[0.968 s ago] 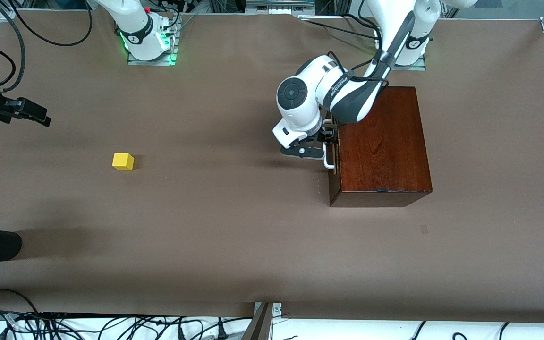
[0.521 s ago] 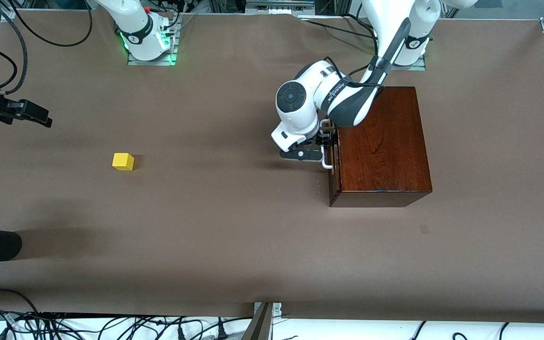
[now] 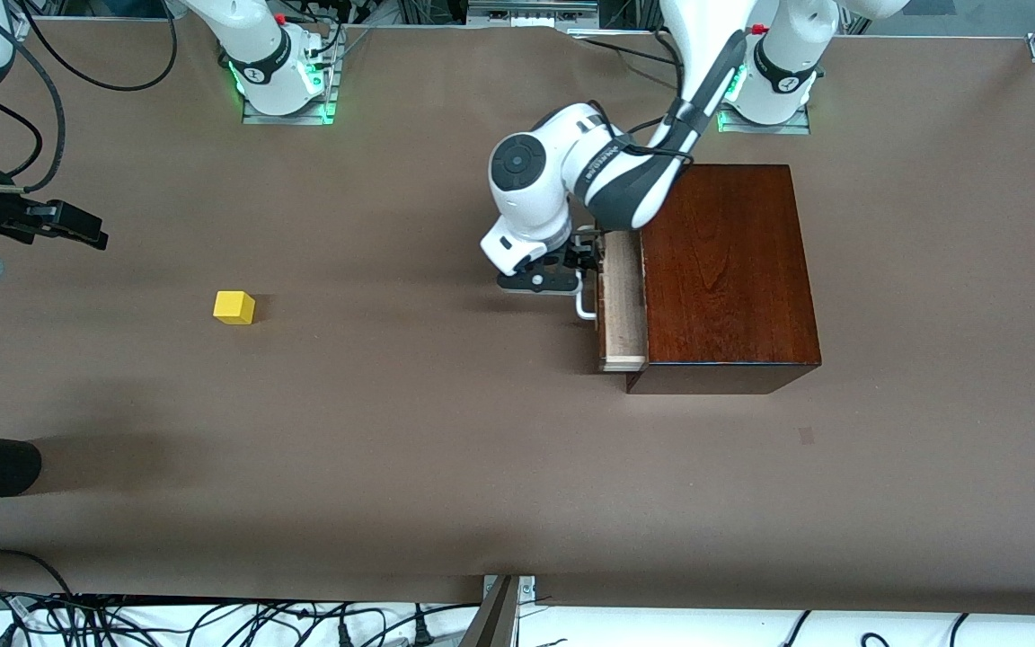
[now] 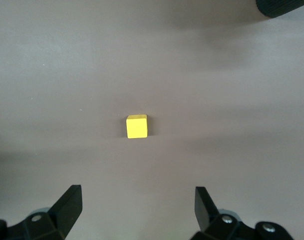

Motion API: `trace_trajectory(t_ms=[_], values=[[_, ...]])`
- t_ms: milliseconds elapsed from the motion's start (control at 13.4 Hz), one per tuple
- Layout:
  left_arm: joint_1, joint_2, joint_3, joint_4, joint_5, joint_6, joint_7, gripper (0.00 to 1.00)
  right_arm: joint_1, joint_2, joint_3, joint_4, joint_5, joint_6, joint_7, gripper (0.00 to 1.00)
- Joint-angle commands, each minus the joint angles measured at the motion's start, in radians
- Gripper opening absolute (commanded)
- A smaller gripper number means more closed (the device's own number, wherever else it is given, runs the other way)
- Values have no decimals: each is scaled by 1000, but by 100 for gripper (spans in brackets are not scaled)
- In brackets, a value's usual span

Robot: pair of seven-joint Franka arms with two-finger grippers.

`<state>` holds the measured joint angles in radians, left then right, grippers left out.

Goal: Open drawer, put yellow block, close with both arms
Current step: 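Pull the drawer out of the box with the left gripper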

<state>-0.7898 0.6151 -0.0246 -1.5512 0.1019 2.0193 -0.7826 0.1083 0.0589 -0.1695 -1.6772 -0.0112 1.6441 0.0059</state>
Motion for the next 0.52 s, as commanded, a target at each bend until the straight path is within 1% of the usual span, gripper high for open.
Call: trace_trajectory(t_ms=[0,149,447], values=[[-72,80,17,123,-44,12,-40,100,-6,-19,8,-61,-1,58,13,100],[-92,103,22,166,-73,13,-88,100,-6,-22,8,-58,-1,51,12,100],[-121,129,23,223,-91,13,-96,100,-6,-22,8,-55,-1,49,12,100]])
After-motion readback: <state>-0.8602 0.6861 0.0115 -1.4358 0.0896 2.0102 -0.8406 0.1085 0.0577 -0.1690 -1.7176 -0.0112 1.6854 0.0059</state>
